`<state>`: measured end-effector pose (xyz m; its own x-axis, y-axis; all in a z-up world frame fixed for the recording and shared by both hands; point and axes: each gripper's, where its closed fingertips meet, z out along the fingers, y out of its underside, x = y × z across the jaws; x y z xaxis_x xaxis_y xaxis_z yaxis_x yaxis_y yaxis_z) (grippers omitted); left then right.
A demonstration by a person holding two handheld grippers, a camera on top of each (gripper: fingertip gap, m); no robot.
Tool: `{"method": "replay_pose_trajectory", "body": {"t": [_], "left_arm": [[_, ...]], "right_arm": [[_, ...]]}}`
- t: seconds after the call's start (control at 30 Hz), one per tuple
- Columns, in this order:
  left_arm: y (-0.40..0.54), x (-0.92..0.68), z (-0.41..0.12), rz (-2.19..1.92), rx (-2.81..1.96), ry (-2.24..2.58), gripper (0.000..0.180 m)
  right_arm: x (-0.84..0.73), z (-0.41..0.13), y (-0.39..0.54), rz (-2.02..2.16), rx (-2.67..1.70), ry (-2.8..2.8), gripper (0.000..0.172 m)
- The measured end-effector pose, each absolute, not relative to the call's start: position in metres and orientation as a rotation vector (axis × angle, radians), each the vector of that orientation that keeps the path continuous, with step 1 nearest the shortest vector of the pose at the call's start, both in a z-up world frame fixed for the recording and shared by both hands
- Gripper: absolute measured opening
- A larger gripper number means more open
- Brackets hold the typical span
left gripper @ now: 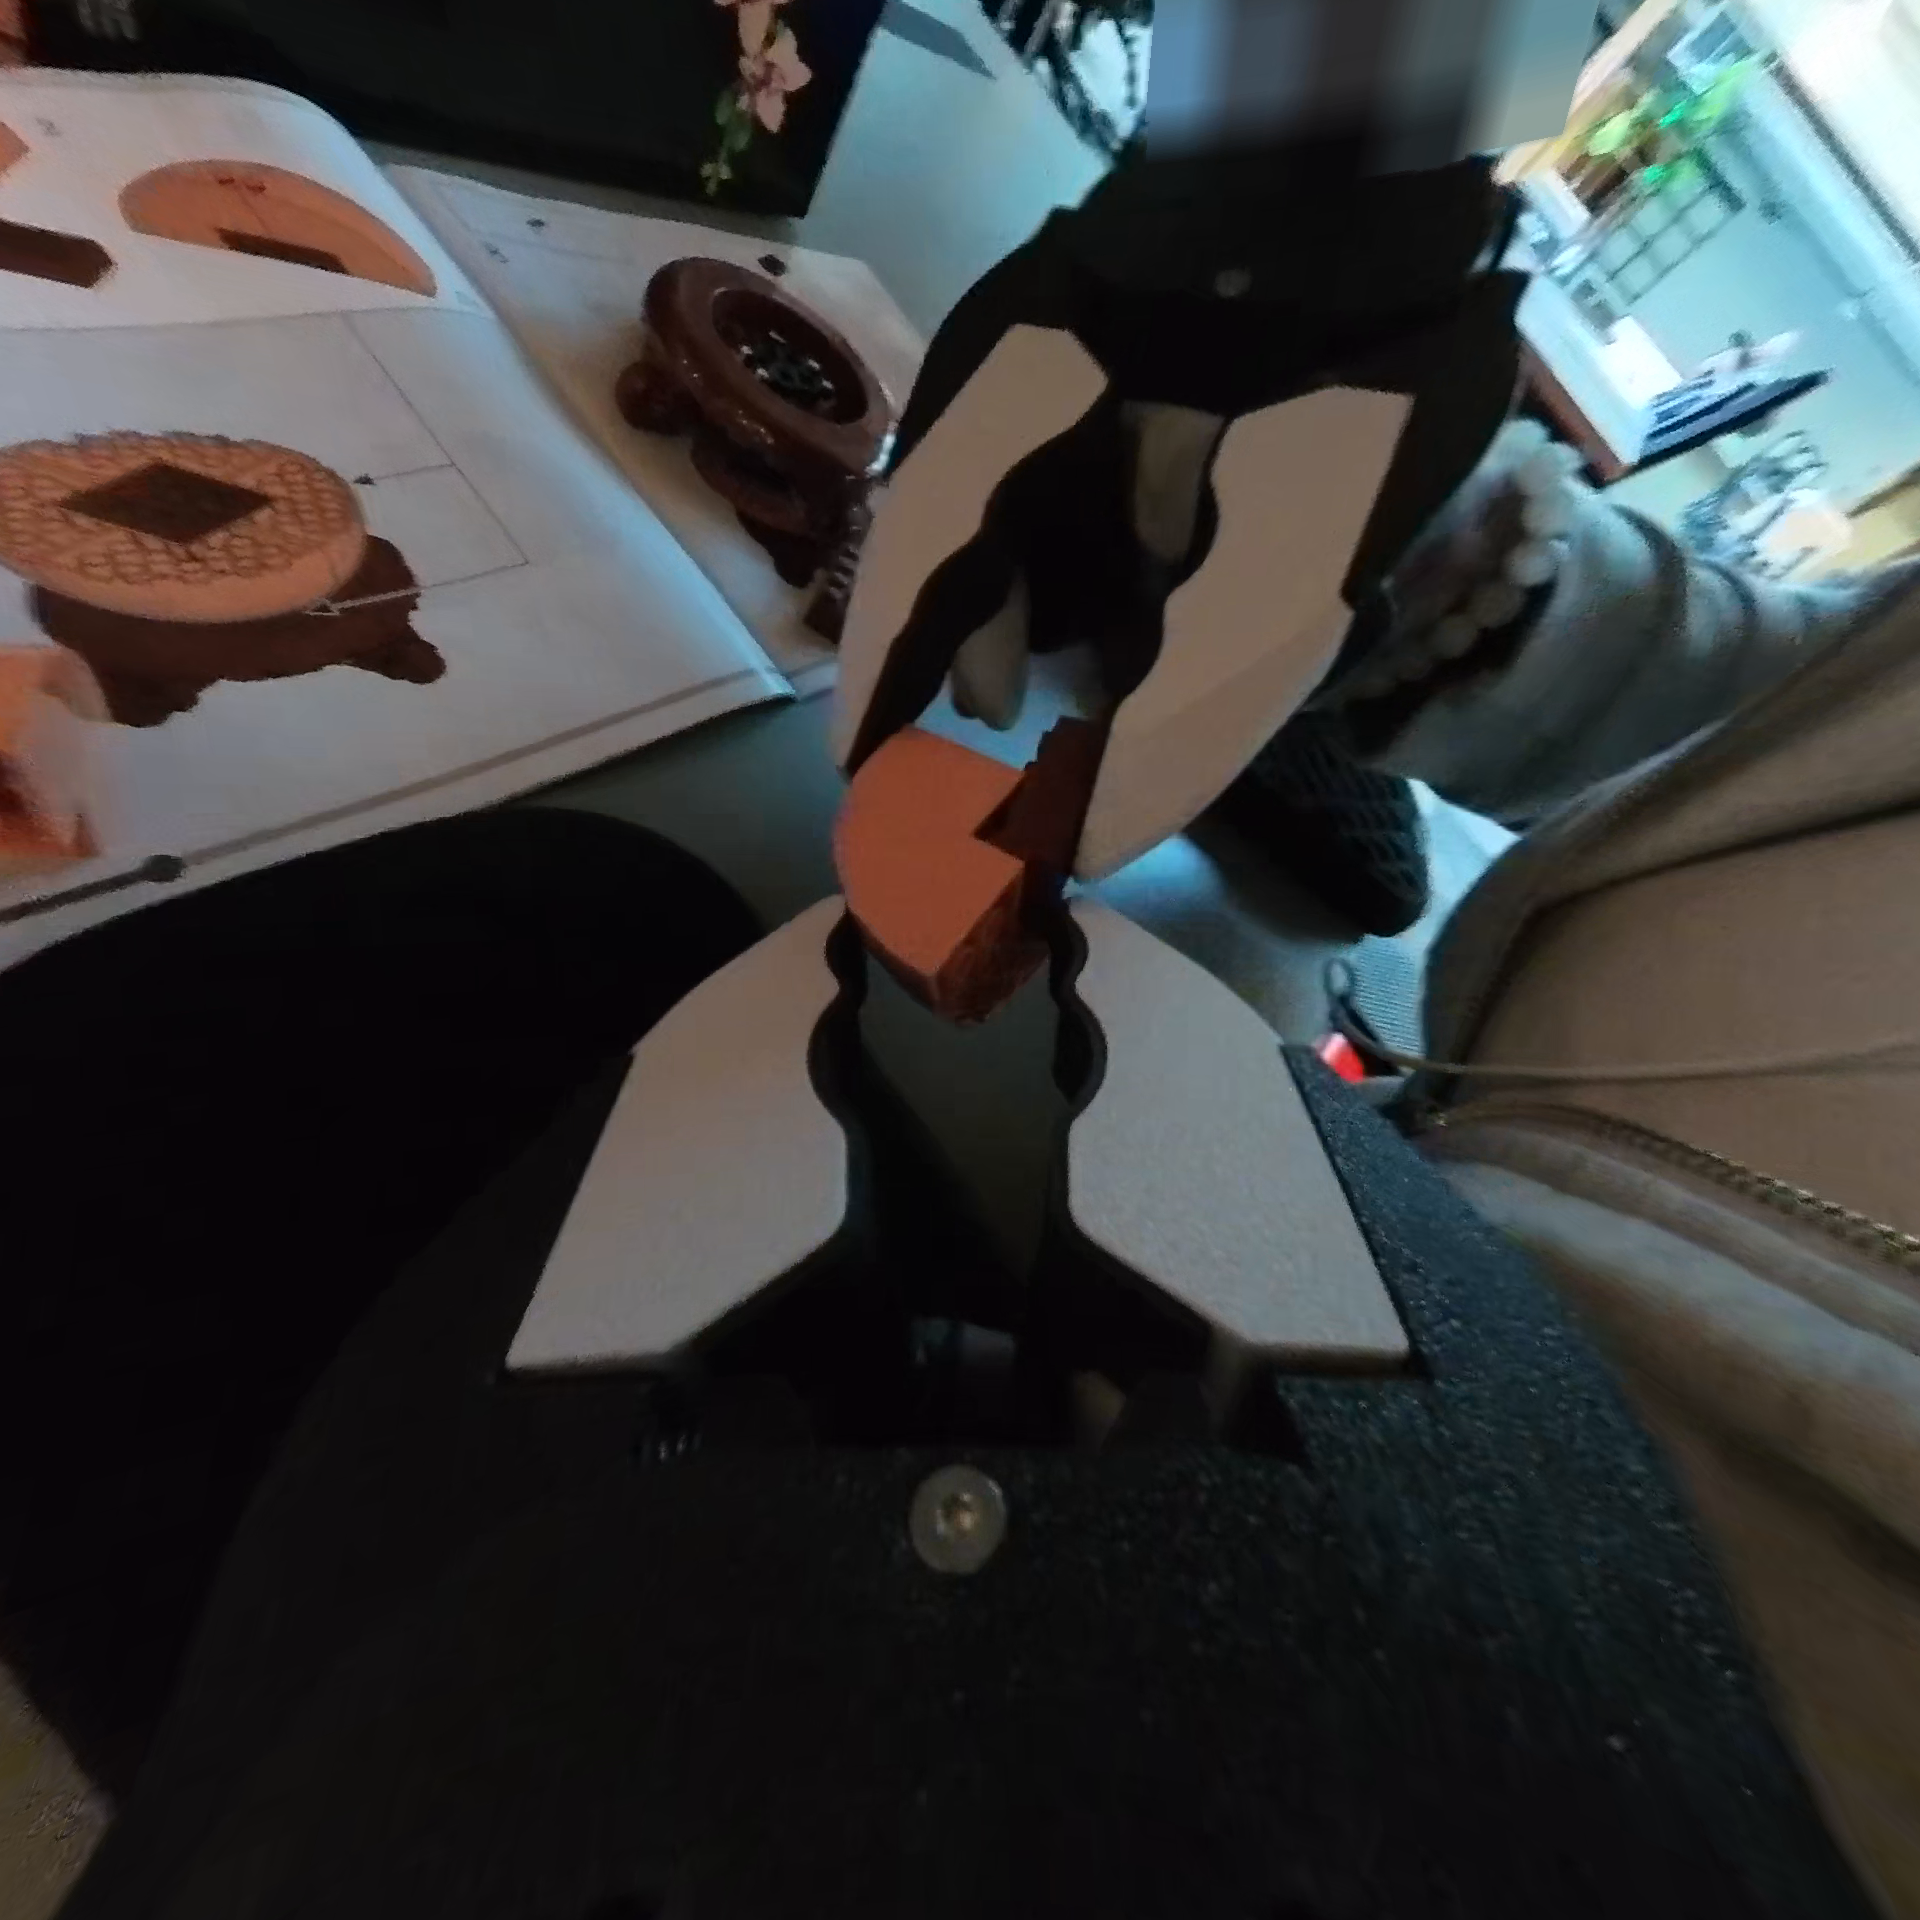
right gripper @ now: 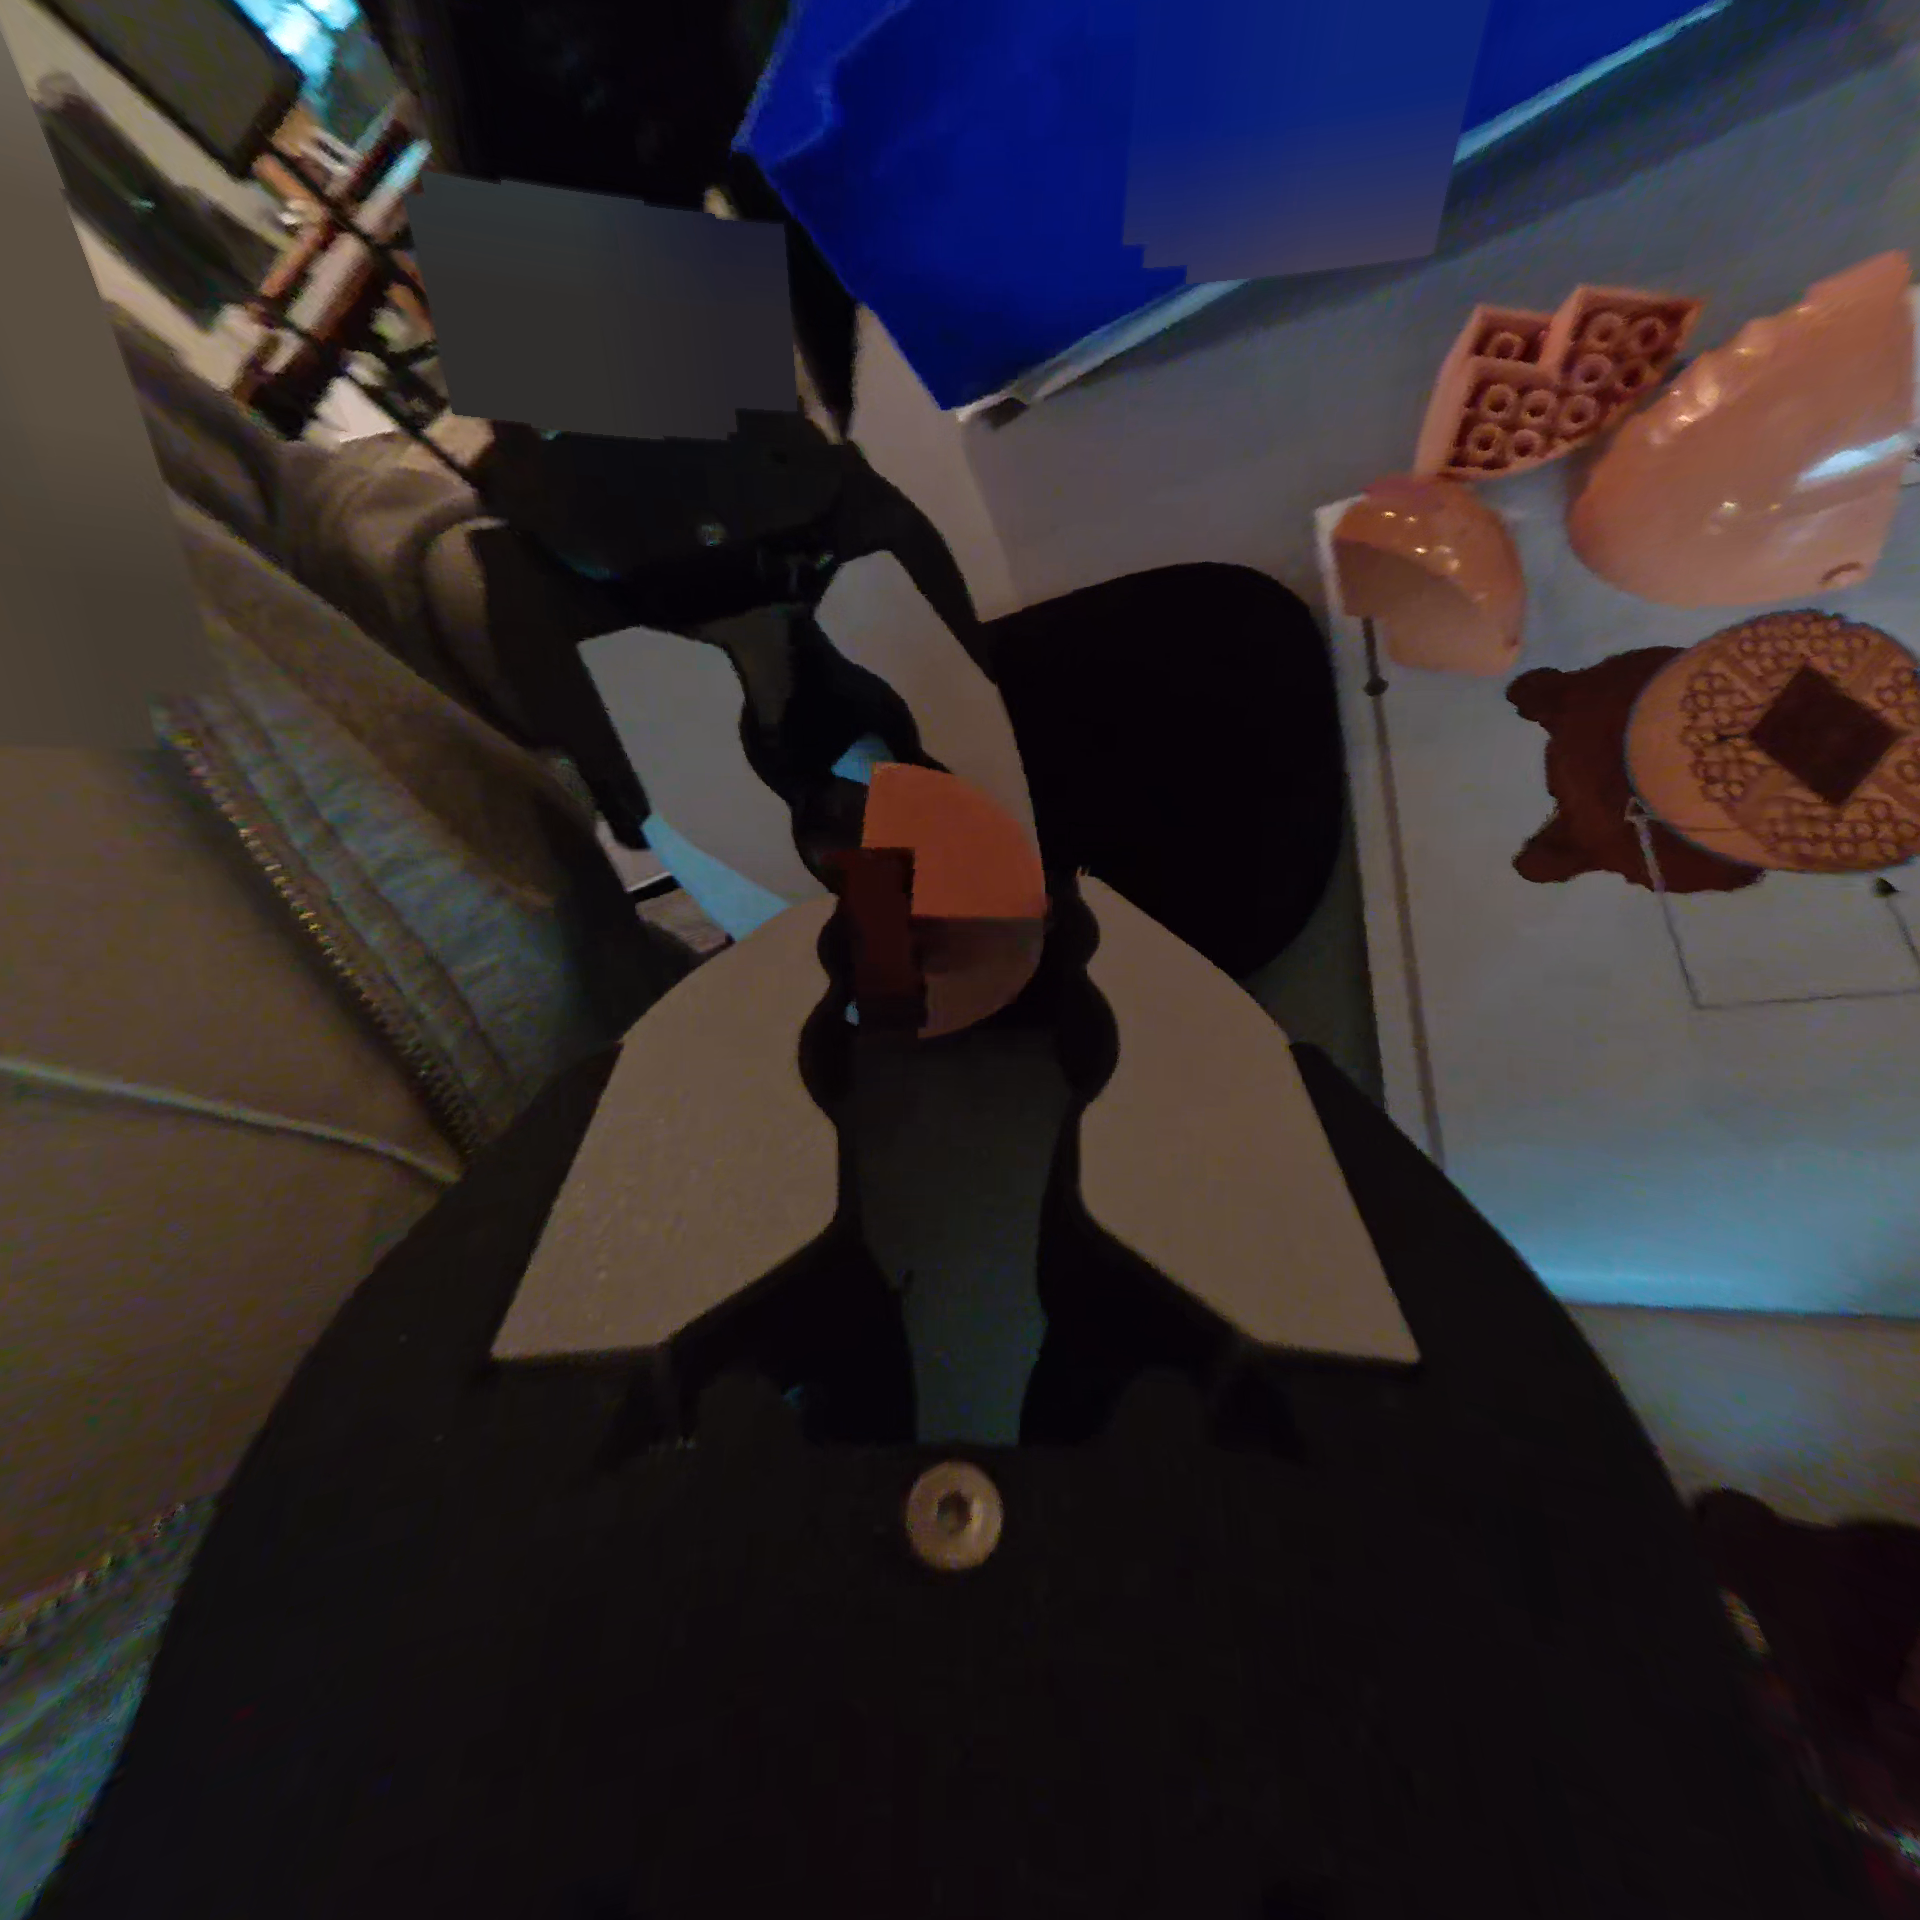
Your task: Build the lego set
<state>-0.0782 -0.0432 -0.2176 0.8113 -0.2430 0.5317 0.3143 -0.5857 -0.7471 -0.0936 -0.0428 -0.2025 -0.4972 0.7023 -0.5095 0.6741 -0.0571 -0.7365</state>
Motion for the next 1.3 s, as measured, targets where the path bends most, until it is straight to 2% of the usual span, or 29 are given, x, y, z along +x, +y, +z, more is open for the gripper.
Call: {"method": "replay_pose_trajectory", "body": {"t": [0.33,0.6,0.77,0.83,0.9,1.0,1.07,1.1,1.2,1.3], "left_arm": [[-0.04,-0.083,-0.223,-0.421,-2.115,0.087,0.029],[-0.04,-0.08,-0.223,-0.393,-2.108,0.146,0.029],[-0.039,-0.08,-0.227,-0.596,-2.141,0.056,0.028],[-0.038,-0.083,-0.221,-0.734,-2.096,-0.023,0.028],[-0.038,-0.087,-0.215,-0.819,-2.05,-0.071,0.027],[-0.04,-0.086,-0.209,-0.925,-2.011,-0.102,0.027],[-0.041,-0.087,-0.201,-1.066,-1.957,-0.152,0.027],[-0.042,-0.089,-0.196,-1.151,-1.914,-0.192,0.027],[-0.043,-0.091,-0.178,-1.371,-1.794,-0.276,0.026],[-0.041,-0.089,-0.166,-1.476,-1.738,-0.312,0.026]], "right_arm": [[-0.09,-0.209,-0.039,1.492,-1.527,-2.056,0.034],[-0.087,-0.209,-0.039,1.488,-1.523,-2.085,0.034],[-0.09,-0.21,-0.036,1.458,-1.622,-2.114,0.035],[-0.094,-0.199,-0.038,1.569,-1.626,-2.075,0.049],[-0.094,-0.188,-0.039,1.661,-1.616,-2.072,0.055],[-0.09,-0.159,-0.033,1.881,-1.42,-2.052,0.045],[-0.086,-0.135,-0.017,1.972,-1.218,-2.005,0.045],[-0.082,-0.129,-0.009,1.945,-1.068,-2.014,0.044],[-0.084,-0.143,0.006,1.62,-0.782,-2.065,0.06],[-0.089,-0.16,-0.011,1.443,-0.635,-2.14,0.059]]}}
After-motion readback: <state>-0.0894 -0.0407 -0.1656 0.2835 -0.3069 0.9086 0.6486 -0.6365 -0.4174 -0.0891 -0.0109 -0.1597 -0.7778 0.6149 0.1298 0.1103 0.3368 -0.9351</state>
